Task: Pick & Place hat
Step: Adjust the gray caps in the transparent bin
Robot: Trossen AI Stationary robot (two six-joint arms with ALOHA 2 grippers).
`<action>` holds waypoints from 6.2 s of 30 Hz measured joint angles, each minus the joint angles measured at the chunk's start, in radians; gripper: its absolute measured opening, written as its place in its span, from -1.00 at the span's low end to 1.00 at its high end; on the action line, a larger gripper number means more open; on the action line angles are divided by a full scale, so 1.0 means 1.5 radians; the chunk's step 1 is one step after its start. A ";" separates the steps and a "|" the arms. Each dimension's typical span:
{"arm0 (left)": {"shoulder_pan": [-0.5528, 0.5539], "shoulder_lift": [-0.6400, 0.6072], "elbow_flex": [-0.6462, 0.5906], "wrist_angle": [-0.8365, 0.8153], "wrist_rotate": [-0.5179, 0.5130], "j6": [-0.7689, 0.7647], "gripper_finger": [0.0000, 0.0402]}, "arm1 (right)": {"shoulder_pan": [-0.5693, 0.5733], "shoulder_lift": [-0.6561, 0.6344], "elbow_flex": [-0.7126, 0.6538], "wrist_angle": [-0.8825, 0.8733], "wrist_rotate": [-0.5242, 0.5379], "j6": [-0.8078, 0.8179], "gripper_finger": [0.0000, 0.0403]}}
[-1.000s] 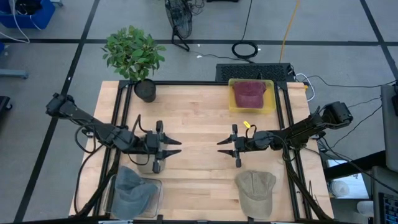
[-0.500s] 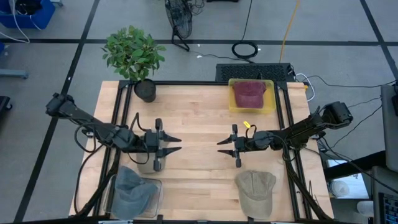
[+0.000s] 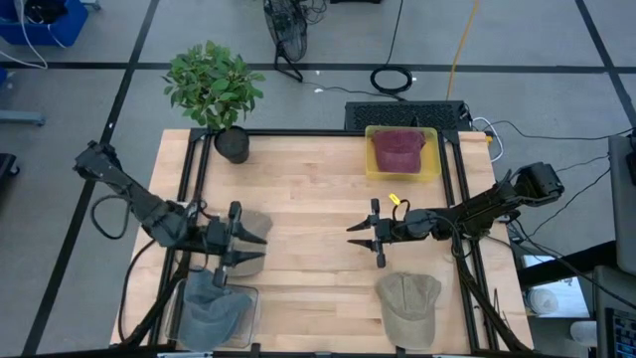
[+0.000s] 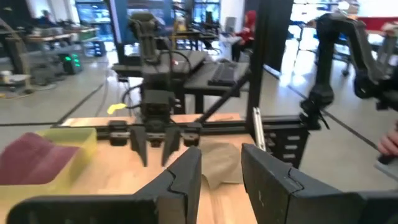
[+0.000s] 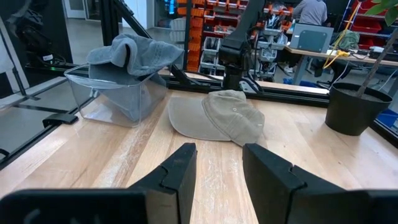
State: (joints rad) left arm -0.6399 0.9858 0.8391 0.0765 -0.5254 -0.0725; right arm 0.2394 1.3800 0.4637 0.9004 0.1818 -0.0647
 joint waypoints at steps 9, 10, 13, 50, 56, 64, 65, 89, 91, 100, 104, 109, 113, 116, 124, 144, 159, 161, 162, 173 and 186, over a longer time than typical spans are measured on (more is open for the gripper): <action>-0.011 -0.022 0.000 -0.034 -0.063 0.017 -0.41 | -0.002 0.000 0.000 0.083 0.001 0.104 -0.40; -0.011 -0.025 0.000 -0.042 -0.066 0.020 -0.41 | -0.003 0.000 0.000 0.093 0.001 0.104 -0.40; -0.011 -0.041 0.000 -0.060 -0.069 0.022 -0.41 | -0.007 0.000 0.000 0.124 0.002 0.105 -0.40; -0.052 -0.093 0.000 -0.105 -0.130 0.013 -0.41 | 0.047 0.530 0.704 -0.058 -0.127 0.071 -0.40; -0.060 -0.071 0.000 -0.153 -0.127 -0.078 -0.41 | 0.047 0.509 0.695 -0.188 -0.122 0.017 -0.40; -0.061 0.026 0.028 -0.213 -0.066 -0.194 -0.41 | 0.047 0.305 0.521 -0.242 -0.030 -0.033 -0.40; -0.064 0.038 0.040 -0.242 -0.034 -0.223 -0.41 | 0.047 0.275 0.483 -0.229 -0.024 -0.032 -0.40; -0.177 0.306 0.290 -0.827 0.390 -0.829 -0.42 | 0.060 -0.026 -0.021 0.142 0.040 0.105 -0.40; -0.159 0.307 0.252 -0.756 0.440 -0.831 -0.42 | 0.060 -0.025 -0.021 0.153 0.041 0.105 -0.40; -0.127 0.306 0.088 -0.484 0.612 -0.881 -0.42 | 0.060 -0.025 -0.021 0.155 0.063 0.105 -0.40; -0.128 0.306 0.068 -0.432 0.645 -0.904 -0.42 | 0.060 -0.025 -0.021 0.155 0.070 0.105 -0.40; -0.114 0.287 0.068 -0.469 0.644 -0.896 -0.42 | 0.060 -0.025 -0.021 0.146 0.070 0.105 -0.40; -0.098 0.278 0.069 -0.567 0.612 -0.901 -0.42 | 0.060 -0.025 -0.021 0.145 0.070 0.108 -0.40; -0.093 0.279 0.069 -0.643 0.625 -0.926 -0.42 | 0.060 -0.025 -0.021 0.144 0.070 0.108 -0.40; -0.099 0.279 0.068 -0.659 0.644 -0.956 -0.42 | 0.060 -0.025 -0.021 0.137 0.070 0.107 -0.40; -0.062 0.160 0.219 -0.763 0.346 -0.670 -0.42 | 0.060 -0.025 -0.021 0.138 0.070 0.076 -0.40; -0.178 0.279 0.379 -0.800 0.320 -0.576 -0.42 | 0.014 -0.025 -0.021 0.129 0.071 0.035 -0.40; -0.187 0.296 0.379 -0.827 0.350 -0.574 -0.41 | 0.014 -0.025 -0.021 0.124 0.072 0.036 -0.40; -0.188 0.300 0.379 -0.833 0.360 -0.567 -0.41 | 0.014 -0.025 -0.021 0.123 0.072 0.037 -0.40; -0.161 0.298 0.379 -0.734 0.492 -0.782 0.35 | 0.008 -0.024 -0.021 0.101 0.165 0.081 -0.40; -0.172 0.314 0.349 -0.736 0.420 -0.873 0.87 | -0.025 -0.024 -0.021 0.116 0.175 0.074 -0.40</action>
State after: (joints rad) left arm -0.8980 1.4571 1.3633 -1.0280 0.1043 -1.3818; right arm 0.2020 1.3434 0.4324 1.0747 0.4450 0.0466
